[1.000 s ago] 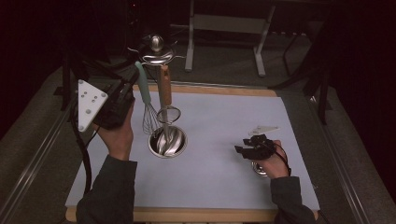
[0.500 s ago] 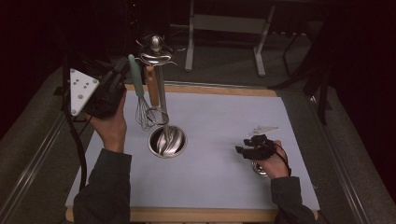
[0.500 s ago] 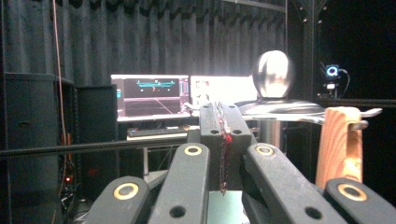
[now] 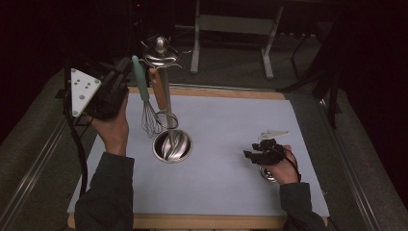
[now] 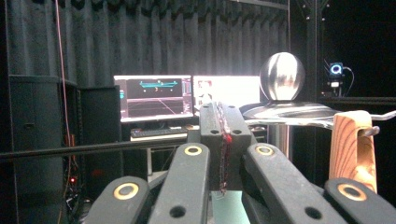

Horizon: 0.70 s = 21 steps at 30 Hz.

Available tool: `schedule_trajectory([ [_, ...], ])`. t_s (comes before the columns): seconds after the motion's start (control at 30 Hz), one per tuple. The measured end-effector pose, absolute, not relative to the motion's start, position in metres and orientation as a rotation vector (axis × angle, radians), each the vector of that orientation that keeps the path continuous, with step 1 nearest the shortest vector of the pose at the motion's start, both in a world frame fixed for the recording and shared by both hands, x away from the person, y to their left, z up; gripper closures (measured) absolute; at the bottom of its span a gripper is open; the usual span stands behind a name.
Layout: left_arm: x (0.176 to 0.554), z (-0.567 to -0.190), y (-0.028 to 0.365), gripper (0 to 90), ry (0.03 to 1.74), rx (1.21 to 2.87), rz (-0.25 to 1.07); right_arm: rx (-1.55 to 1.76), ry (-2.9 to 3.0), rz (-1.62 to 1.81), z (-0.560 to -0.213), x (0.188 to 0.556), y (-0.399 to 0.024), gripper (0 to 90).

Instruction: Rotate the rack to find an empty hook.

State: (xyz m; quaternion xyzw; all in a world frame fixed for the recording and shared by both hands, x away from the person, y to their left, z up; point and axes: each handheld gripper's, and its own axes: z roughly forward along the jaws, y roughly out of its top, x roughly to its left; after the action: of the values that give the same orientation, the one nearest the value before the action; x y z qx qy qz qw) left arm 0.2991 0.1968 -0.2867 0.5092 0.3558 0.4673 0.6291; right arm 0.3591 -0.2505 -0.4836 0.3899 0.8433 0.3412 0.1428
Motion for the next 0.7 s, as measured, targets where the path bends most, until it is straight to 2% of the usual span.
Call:
schedule_trajectory([
  [0.27,0.296,-0.284,0.192,89.7,0.794,1.189,1.105,1.125,2.446,0.973,-0.487,0.359,-0.247,49.1],
  [0.7,0.315,-0.28,0.197,89.6,0.835,1.204,1.096,1.118,2.458,0.97,-0.49,0.359,-0.245,49.1],
])
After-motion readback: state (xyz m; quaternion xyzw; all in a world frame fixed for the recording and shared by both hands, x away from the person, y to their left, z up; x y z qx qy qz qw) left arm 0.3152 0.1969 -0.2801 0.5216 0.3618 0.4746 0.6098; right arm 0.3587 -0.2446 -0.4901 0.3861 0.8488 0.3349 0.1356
